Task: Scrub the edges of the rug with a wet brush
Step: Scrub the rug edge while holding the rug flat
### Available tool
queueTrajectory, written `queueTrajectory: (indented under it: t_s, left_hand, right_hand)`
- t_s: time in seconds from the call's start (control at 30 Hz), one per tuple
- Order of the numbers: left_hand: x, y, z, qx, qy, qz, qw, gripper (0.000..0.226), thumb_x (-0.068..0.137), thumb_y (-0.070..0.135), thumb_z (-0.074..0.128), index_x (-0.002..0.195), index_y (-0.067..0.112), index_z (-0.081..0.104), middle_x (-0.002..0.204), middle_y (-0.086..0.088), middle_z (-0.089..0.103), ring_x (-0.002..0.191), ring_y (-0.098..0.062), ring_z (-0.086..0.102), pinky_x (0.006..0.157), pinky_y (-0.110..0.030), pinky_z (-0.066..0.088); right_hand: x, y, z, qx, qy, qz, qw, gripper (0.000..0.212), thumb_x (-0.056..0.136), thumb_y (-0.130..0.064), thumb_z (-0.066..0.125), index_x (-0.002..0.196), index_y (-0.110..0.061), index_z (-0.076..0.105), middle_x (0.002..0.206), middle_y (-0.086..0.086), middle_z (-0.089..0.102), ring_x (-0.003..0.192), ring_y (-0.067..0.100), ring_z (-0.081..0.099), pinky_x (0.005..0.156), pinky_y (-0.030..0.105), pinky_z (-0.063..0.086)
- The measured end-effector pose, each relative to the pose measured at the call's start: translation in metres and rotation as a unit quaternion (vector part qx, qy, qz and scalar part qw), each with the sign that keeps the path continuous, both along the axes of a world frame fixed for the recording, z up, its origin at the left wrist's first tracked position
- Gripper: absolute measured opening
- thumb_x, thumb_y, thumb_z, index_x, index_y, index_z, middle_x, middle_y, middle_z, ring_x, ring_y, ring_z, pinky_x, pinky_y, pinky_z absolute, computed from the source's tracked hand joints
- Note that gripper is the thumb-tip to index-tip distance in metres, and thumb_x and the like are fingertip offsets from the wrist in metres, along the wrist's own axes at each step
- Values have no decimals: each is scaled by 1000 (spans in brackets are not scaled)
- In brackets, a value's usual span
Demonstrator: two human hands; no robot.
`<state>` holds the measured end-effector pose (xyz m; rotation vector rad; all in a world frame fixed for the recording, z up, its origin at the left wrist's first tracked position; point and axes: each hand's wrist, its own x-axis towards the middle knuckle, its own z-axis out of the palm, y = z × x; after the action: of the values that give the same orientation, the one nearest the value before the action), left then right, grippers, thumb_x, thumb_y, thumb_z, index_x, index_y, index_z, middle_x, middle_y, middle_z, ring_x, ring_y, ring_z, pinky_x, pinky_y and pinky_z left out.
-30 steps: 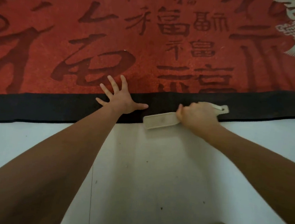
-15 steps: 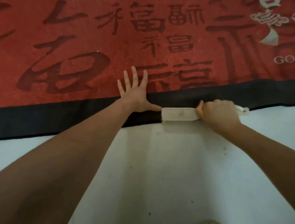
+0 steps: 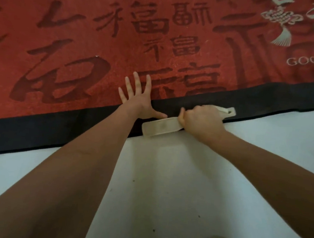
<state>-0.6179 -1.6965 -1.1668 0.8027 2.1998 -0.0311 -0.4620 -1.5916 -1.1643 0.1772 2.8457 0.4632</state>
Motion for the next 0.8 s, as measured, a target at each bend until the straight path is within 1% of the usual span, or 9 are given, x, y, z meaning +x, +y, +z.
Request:
queueTrajectory:
  t_s: [0.1,0.2,0.27,0.37,0.47,0.53,0.6,0.67,0.8]
  left_hand:
    - [-2,-2,0,-3,-2,3,1000,139,67,73,70,146,28,-35,147,-11,-49,137,-37,-40,115,-56,-16]
    - [-1,0,1,-9,5,-7,1000,140,66,73,71,146,28,-35,147,-12,-48,138,-38,-39,115,-56,-15]
    - [-1,1,3,-19,7,-3,1000,141,66,72,72,146,27,-35,147,-12,-48,138,-39,-38,115,-57,-14]
    - [-1,5,4,-28,7,-7,1000,141,66,72,72,146,27,-35,148,-13,-47,138,-39,-37,116,-58,-13]
    - [-2,2,4,-21,9,0,1000,141,66,72,72,147,28,-34,149,-11,-46,139,-38,-36,117,-56,-12]
    - [-1,2,3,-19,9,-8,1000,140,66,71,73,147,29,-33,149,-10,-45,140,-37,-35,117,-56,-12]
    - [0,2,2,-21,16,-3,1000,140,66,71,73,146,28,-34,149,-11,-46,140,-37,-35,117,-56,-12]
    - [1,6,5,-29,13,0,999,140,66,70,73,146,27,-34,149,-12,-46,140,-38,-35,117,-56,-12]
    - [3,12,11,-47,2,15,999,140,68,65,76,147,25,-33,150,-14,-44,141,-40,-32,117,-58,-7]
  right_hand:
    - [1,19,4,-3,-58,79,995,53,98,-20,12,137,-17,48,100,10,68,89,32,66,62,33,35]
    - [37,66,25,64,-39,-12,997,31,78,-6,69,109,-8,69,62,13,64,51,30,62,49,28,46]
    - [43,67,22,4,-24,-95,995,22,77,-8,57,91,-6,75,48,14,57,37,29,55,45,32,49]
    - [18,17,9,-69,-7,-23,997,26,88,-16,52,104,-13,72,64,14,67,55,31,65,53,26,40]
    - [12,11,2,-100,16,41,994,31,78,-16,47,60,-15,72,36,7,50,27,24,48,44,19,25]
    - [37,48,0,-57,-23,20,998,23,76,-13,52,77,-7,74,41,13,53,32,28,53,43,23,33]
    - [51,72,16,-25,-71,-82,994,63,85,-27,14,111,-8,68,74,19,67,64,34,66,55,33,37]
    - [49,71,6,-59,25,-63,996,97,68,-30,-16,121,-11,63,96,18,69,87,37,65,64,36,31]
    - [32,47,6,-76,81,-80,991,36,81,-16,46,51,-7,64,41,12,53,33,26,51,44,23,33]
